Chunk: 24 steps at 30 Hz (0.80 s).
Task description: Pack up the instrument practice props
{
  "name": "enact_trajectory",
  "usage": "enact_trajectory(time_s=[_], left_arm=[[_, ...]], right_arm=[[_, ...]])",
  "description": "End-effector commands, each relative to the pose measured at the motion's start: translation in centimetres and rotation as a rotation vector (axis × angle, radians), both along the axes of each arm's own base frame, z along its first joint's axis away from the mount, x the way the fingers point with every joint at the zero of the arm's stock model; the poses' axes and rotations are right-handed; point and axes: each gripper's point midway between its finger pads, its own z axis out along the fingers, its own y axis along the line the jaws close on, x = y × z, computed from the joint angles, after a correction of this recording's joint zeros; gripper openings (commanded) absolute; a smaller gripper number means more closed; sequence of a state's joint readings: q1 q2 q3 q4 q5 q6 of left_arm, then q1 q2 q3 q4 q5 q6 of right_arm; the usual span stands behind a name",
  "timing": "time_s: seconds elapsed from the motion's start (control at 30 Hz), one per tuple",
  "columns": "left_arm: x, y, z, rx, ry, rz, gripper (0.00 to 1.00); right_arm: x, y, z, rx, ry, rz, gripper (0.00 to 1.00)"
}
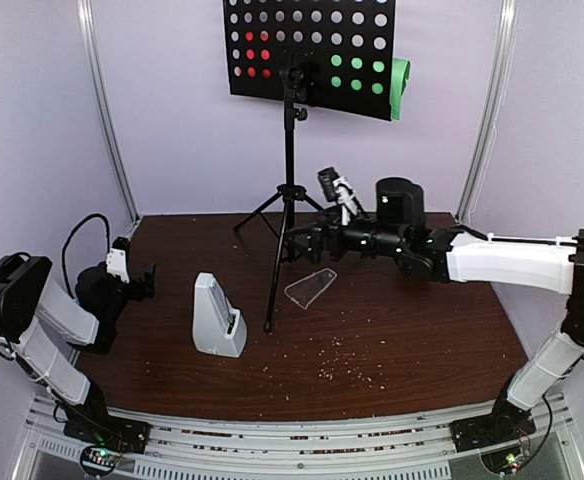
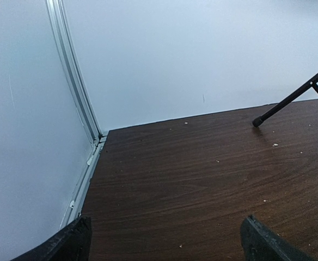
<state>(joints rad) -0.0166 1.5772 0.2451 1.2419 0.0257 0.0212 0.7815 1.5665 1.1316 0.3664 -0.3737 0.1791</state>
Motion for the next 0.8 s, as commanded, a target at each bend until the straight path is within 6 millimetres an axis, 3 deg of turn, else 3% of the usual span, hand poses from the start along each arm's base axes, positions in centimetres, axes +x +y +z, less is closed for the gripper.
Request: enact_trajectory(time_s=[0.0,0.13,0.33,0.53,0.77], left_arm=[[0.2,0.0,2.3,0.011,-0.085,-0.005,0.98],[0.2,-0.1,2.3,0.011,-0.084,-0.006,0.98],[0.2,-0.1,2.3,0.011,-0.085,-0.006,0.98],[0.2,-0.1,2.3,0.011,-0.086,-0.006,0.98],[0.2,-0.1,2.3,0.011,-0.086,-0.005,0.98]], right_arm=[[-3.2,6.1,-2.1,-0.125,-0.025,0.189,1.00],[-4.6,10.6,-4.8,-0.196,-0.017,0.281,0.98],[-5.9,15.4,-7.7,-0.262,-0.043,0.357,0.98],[-4.7,17.7,-10.0,-0.326,-0.054,0.333,0.98],[-4.2,18.6,-10.6,-0.327,-0.069,0.324,0.98]])
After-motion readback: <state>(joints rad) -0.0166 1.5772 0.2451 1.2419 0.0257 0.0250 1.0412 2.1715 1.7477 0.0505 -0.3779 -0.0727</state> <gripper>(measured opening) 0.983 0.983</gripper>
